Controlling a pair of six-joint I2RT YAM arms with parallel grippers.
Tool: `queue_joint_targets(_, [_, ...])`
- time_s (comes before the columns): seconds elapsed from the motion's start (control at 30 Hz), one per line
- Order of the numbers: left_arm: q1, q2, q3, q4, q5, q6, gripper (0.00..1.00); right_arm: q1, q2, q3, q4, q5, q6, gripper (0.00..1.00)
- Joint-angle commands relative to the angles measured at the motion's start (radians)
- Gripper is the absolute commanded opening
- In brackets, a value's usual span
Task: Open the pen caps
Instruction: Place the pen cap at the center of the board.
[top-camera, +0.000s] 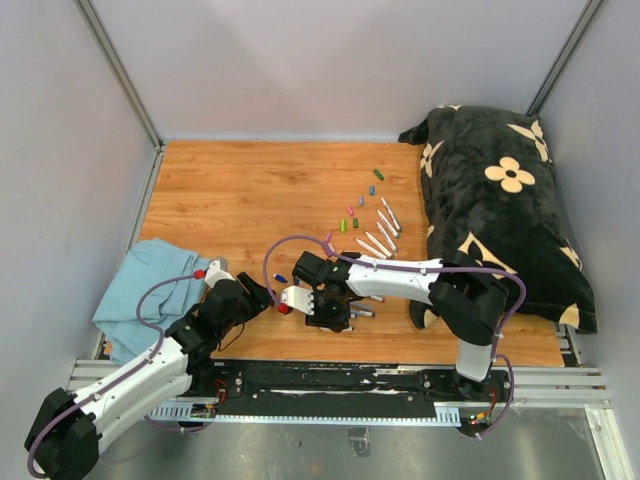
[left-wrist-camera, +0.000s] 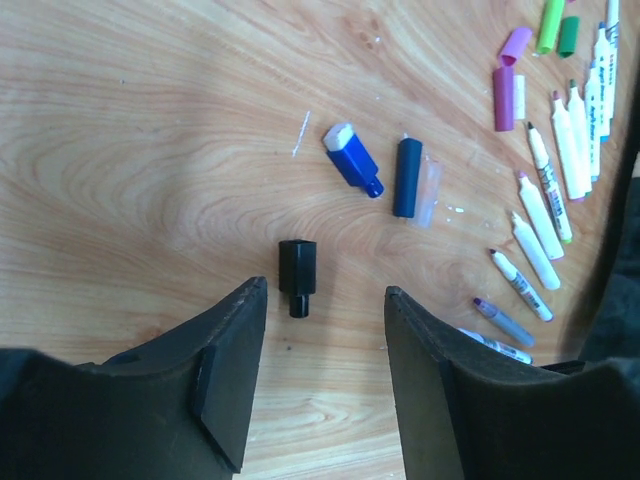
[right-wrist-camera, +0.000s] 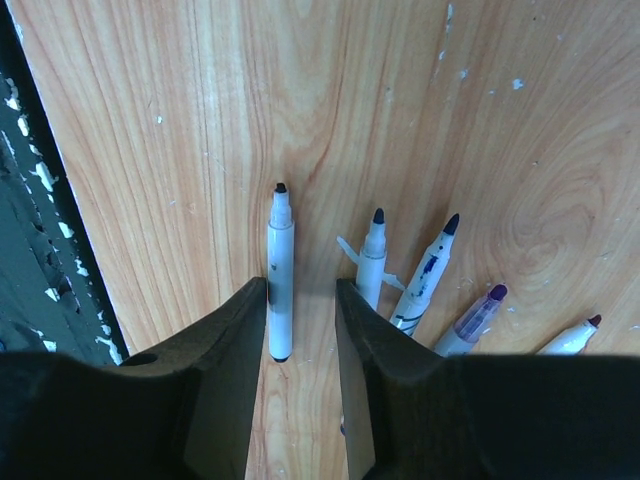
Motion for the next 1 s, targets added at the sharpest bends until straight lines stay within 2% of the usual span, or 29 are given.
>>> queue_joint_targets(0.0, [0.006, -0.036, 0.046, -0.047, -0.034, 0.033, 0.56, 0.013, -0.018, 0.011, -0.010, 0.032, 0.007, 0.36])
queue_joint_targets(0.23, [0.006, -0.079, 0.079, -0.092, -0.045, 0.072, 0.61, 0.013, -0.068, 0.007, -0.008, 0.028, -0.001, 0.44])
queue_joint_targets(0.53, [0.007, -0.119, 0.117, -0.089, -0.024, 0.164, 0.85, 0.012, -0.136, 0.000, -0.008, 0.016, -0.024, 0.50])
queue_joint_targets(0.8, [0.006, -0.168, 0.142, -0.071, -0.002, 0.252, 0.99, -0.014, -0.220, -0.014, -0.007, -0.001, -0.053, 0.54])
queue_joint_targets(0.97, [0.006, -0.164, 0.176, -0.051, 0.007, 0.311, 0.99, -0.060, -0.276, -0.021, -0.009, -0.011, -0.067, 0.57])
